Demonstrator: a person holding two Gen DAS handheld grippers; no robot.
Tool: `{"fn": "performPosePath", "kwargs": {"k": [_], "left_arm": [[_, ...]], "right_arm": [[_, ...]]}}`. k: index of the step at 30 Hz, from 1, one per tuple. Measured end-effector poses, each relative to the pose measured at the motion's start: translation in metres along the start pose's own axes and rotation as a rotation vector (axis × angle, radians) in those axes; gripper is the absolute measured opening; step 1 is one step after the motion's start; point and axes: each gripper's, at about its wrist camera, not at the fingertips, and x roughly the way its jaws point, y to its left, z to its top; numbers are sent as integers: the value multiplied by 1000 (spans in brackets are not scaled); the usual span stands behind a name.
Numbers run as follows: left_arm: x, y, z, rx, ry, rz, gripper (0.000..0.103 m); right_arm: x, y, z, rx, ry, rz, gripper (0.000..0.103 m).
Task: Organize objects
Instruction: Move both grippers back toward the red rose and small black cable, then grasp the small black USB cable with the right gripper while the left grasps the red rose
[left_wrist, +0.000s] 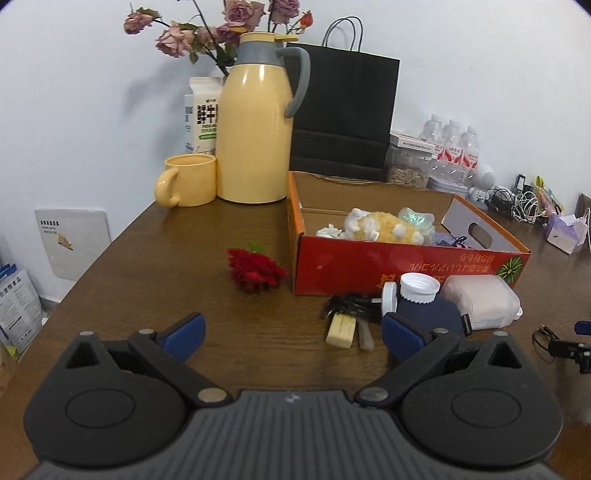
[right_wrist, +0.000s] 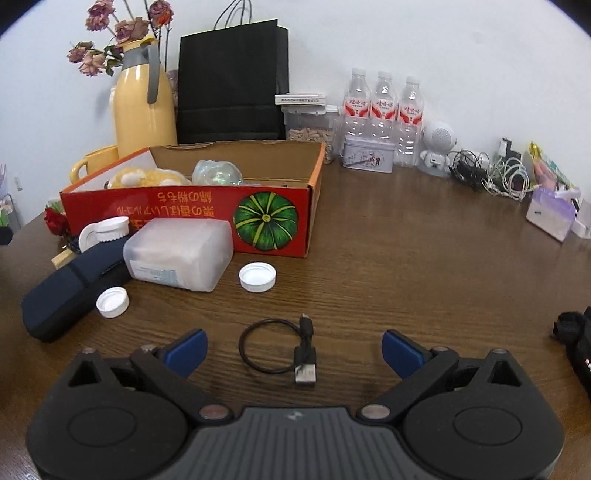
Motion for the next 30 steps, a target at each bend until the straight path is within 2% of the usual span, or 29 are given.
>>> {"fn": "performPosePath", "kwargs": {"k": [3,4,5,6,9,10,11,17,30], "left_arm": [[-7,3,-2,-8,-4,7,103],[-9,5,-3,-9,-6,11,103],[-11,6,-3,-11,-7,13,103],[-13,7,-4,-14,-7,15,103],[-16,9,-6,-23,-9,22,103],[-17,10,-7,-26,-9,23,103],[-18,10,-8,-29,-8,23,103],[-20,14,-13,-40,1,33,103],[-15,26,-13,-52,3,47,103]], "right_arm": [[-1,-6,-1,29,-3,9,78],[-1,-7,-1,34,1,14,67],[0,-8,-1,37,8,19,61],[2,-9,-1,39,18,24,48],[3,-9,-5,28,22,18,32],[3,-9,-6,23,20,15,20],[2,-8,-6,23,16,12,14],[0,0,-11,-11,-14,-2,12],[-9,14,-9,20,-88,40,12]]}}
